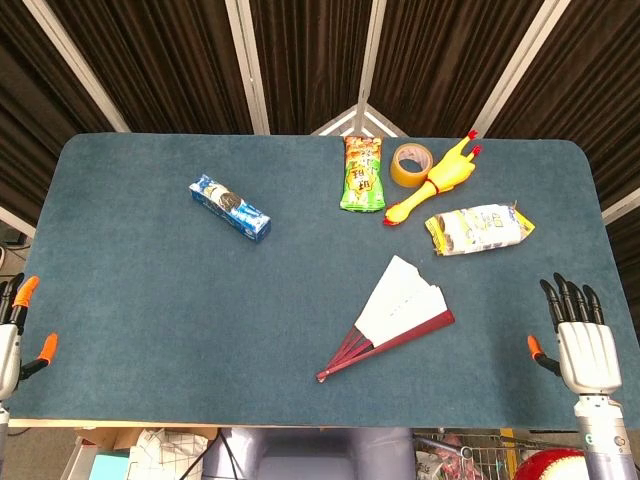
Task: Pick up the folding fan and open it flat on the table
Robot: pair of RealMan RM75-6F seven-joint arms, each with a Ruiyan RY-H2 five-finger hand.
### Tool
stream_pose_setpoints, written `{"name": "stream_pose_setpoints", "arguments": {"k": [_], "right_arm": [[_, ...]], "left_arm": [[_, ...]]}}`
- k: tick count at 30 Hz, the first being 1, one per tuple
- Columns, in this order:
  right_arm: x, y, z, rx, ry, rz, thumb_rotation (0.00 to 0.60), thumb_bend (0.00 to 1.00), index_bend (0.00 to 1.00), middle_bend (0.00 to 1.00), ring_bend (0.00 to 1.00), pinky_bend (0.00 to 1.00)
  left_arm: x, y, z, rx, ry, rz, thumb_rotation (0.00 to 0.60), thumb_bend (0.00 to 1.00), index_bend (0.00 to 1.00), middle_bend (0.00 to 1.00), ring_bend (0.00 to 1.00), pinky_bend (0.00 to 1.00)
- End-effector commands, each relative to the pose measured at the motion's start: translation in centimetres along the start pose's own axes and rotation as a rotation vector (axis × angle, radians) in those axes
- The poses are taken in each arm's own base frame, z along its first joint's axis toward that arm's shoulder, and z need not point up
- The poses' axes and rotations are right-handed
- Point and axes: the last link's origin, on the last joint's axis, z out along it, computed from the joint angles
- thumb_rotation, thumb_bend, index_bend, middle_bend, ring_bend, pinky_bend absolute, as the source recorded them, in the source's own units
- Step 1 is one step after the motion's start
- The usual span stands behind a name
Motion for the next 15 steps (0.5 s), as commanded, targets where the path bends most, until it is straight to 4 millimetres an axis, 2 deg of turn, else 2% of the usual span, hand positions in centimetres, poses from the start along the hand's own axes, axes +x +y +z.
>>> {"name": "stream_pose_setpoints", "arguments": {"k": [1, 15], "right_arm": [[-0.10, -0.16, 0.11, 0.007, -0.003, 0.000, 0.600, 0.35, 0.04, 0.01, 0.07, 0.01], [-0.17, -0.80, -0.42, 0.041, -0.019, 0.010, 0.600, 0.35, 0.09, 0.01, 0.07, 0.01]], "left_arm": [[-0.01, -0.03, 0.02, 0.001, 0.000, 0.005, 0.600, 0.49, 0.07, 0.00, 0.00, 0.02], [-0.30, 0.44, -0.10, -0.017, -0.006, 0.005, 0.600, 0.49, 0.07, 0.00, 0.00, 0.02]]}}
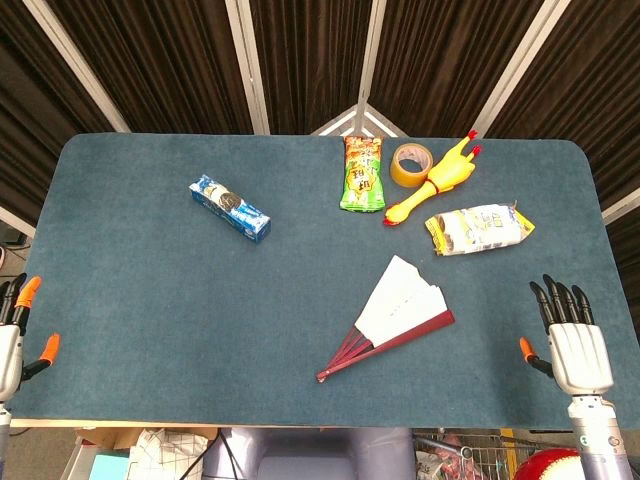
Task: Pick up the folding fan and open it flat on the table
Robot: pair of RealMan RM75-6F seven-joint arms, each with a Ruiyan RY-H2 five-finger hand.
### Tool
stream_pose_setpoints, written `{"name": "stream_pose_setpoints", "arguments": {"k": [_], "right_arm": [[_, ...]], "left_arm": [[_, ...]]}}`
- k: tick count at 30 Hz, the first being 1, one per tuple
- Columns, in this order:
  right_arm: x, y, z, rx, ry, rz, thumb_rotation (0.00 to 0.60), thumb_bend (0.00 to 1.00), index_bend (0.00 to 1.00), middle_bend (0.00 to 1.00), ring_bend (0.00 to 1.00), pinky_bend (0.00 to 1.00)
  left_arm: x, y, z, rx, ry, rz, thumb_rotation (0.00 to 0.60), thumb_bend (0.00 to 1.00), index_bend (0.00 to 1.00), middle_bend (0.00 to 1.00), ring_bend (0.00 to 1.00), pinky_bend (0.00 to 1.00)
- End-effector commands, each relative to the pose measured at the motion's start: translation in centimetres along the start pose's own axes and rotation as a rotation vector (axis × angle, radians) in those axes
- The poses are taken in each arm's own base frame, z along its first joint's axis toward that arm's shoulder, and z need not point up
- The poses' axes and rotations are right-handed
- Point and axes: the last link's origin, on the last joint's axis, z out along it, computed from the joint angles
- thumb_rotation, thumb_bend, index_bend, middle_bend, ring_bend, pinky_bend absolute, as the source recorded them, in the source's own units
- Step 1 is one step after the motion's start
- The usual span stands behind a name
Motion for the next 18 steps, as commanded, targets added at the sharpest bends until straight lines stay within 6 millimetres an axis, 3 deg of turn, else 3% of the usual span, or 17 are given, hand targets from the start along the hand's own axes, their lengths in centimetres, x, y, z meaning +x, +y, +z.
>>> {"name": "stream_pose_setpoints", "arguments": {"k": [1, 7, 12, 18], "right_arm": [[-0.1, -0.2, -0.2, 0.007, -0.010, 0.004, 0.600, 0.35, 0.10, 0.01, 0.07, 0.01], [-0.8, -1.3, -0.4, 0.048, -0.043, 0.013, 0.600, 0.35, 0.11, 0.01, 0.07, 0.01], [-1.7, -2.2, -0.3, 0.066, -0.073, 0.033, 0.600, 0.35, 0.19, 0.01, 0.07, 0.01], [-3.9, -5.0, -0.9, 0.122, -0.143, 0.059, 0.600, 0.35, 0.23, 0.01, 0.07, 0.01]], "left_arm": [[-0.3, -0.1, 0.1, 0.004, -0.015, 0.009, 0.600, 0.49, 0.07, 0.00, 0.00, 0.02], [-0.2, 0.3, 0.0, -0.009, -0.005, 0.004, 0.600, 0.49, 0.07, 0.00, 0.00, 0.02], [-0.1, -0.2, 0.1, 0.012, -0.008, 0.000, 0.600, 0.49, 0.07, 0.00, 0.00, 0.02], [0.1, -0.1, 0.1, 0.009, 0.003, -0.009, 0.600, 0.49, 0.07, 0.00, 0.00, 0.02]]}}
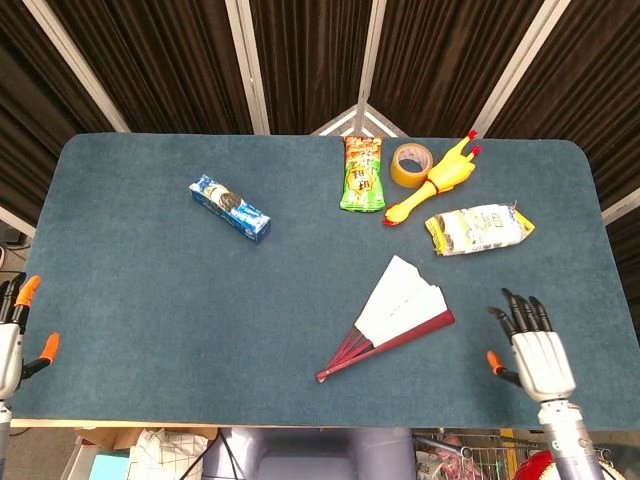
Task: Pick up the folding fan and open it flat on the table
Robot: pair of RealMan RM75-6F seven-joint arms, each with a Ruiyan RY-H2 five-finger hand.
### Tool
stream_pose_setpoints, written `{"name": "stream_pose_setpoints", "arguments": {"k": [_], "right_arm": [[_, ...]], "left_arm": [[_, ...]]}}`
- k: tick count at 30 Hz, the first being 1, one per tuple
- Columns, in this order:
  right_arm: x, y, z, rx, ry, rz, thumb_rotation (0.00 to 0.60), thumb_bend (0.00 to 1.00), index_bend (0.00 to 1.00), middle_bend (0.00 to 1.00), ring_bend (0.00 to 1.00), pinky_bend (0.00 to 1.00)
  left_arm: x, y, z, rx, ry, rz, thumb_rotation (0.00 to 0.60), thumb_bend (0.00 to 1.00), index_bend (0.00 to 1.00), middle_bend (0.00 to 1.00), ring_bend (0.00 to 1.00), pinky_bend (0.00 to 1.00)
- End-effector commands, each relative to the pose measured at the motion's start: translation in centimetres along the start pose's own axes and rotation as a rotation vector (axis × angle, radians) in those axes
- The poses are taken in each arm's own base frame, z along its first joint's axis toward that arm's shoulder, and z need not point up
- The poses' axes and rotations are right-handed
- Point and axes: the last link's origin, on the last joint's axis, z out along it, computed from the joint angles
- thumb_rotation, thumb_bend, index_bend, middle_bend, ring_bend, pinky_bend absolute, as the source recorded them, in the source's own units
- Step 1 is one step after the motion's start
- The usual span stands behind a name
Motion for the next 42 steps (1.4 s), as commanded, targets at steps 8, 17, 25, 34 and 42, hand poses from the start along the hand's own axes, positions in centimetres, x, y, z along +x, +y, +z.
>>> {"name": "stream_pose_setpoints", "arguments": {"k": [8, 17, 25, 34, 42], "right_arm": [[-3.8, -5.0, 0.7, 0.102, -0.053, -0.023, 0.600, 0.35, 0.25, 0.01, 0.09, 0.01], [-6.3, -6.9, 1.7, 0.110, -0.072, -0.027, 0.600, 0.35, 0.27, 0.02, 0.09, 0.01], [-7.8, -8.3, 2.9, 0.124, -0.084, -0.050, 0.600, 0.35, 0.27, 0.02, 0.09, 0.01], [-8.8, -8.9, 3.9, 0.125, -0.075, -0.076, 0.600, 0.35, 0.27, 0.02, 0.09, 0.01], [-9.5, -9.3, 4.3, 0.129, -0.065, -0.067, 0.600, 0.35, 0.31, 0.02, 0.09, 0.01]], "left_arm": [[-0.3, 0.2, 0.1, -0.002, -0.001, 0.005, 0.600, 0.49, 0.07, 0.00, 0.00, 0.02], [-0.4, -0.1, 0.5, 0.015, -0.003, 0.002, 0.600, 0.49, 0.07, 0.00, 0.00, 0.02], [-0.3, -0.2, 0.6, 0.017, -0.002, -0.004, 0.600, 0.49, 0.07, 0.00, 0.00, 0.02], [-0.4, -0.3, 0.8, 0.023, -0.001, -0.002, 0.600, 0.49, 0.07, 0.00, 0.00, 0.02], [-0.5, -0.2, 0.9, 0.025, -0.004, 0.003, 0.600, 0.49, 0.07, 0.00, 0.00, 0.02]]}}
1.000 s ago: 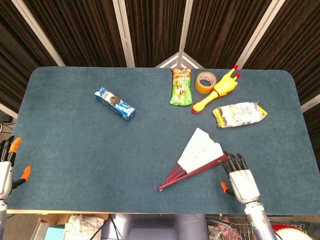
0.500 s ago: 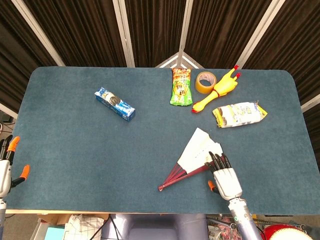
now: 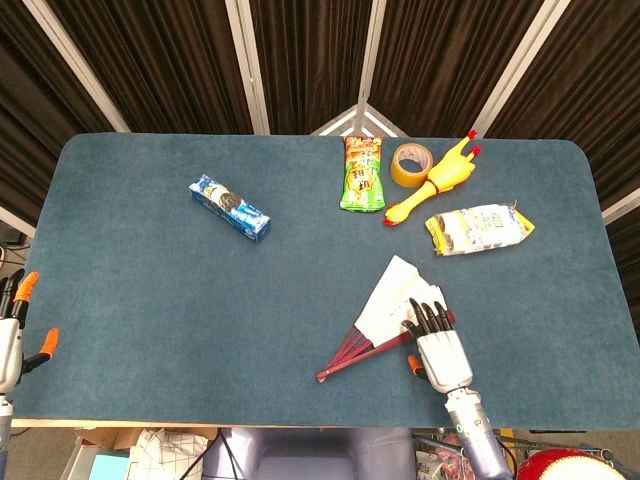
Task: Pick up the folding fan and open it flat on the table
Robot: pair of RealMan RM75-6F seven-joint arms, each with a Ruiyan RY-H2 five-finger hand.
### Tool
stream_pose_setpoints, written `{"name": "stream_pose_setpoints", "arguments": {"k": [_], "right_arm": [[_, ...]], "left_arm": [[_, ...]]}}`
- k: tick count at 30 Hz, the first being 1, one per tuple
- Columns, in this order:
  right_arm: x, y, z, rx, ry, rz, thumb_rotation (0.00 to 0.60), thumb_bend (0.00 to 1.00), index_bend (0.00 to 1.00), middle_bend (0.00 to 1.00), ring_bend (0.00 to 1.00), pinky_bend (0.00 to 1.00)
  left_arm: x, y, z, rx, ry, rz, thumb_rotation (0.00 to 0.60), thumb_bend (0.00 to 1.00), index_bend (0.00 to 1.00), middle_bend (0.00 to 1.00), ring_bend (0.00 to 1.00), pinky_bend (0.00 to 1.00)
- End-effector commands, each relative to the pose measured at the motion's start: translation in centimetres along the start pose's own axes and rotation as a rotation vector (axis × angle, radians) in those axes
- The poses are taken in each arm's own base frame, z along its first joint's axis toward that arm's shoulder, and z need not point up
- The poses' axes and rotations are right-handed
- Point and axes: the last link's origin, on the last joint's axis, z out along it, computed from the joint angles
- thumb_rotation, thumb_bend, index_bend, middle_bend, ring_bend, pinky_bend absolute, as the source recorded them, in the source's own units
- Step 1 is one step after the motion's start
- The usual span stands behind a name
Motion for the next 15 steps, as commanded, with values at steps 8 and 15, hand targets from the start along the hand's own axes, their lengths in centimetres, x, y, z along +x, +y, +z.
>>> {"name": "stream_pose_setpoints", "arguments": {"k": [8, 15], "right_arm": [[-0.5, -0.5, 0.6, 0.014, 0.005, 0.018, 0.600, 0.35, 0.35, 0.02, 0.09, 0.01], [-0.6, -1.2, 1.2, 0.033, 0.012, 0.019, 0.600, 0.35, 0.37, 0.02, 0.09, 0.01]], "left_arm": [[-0.2, 0.1, 0.1, 0.003, -0.005, 0.006, 0.600, 0.49, 0.07, 0.00, 0.00, 0.02], [-0.3, 0.2, 0.1, 0.001, -0.007, 0.006, 0.600, 0.49, 0.07, 0.00, 0.00, 0.02]]}}
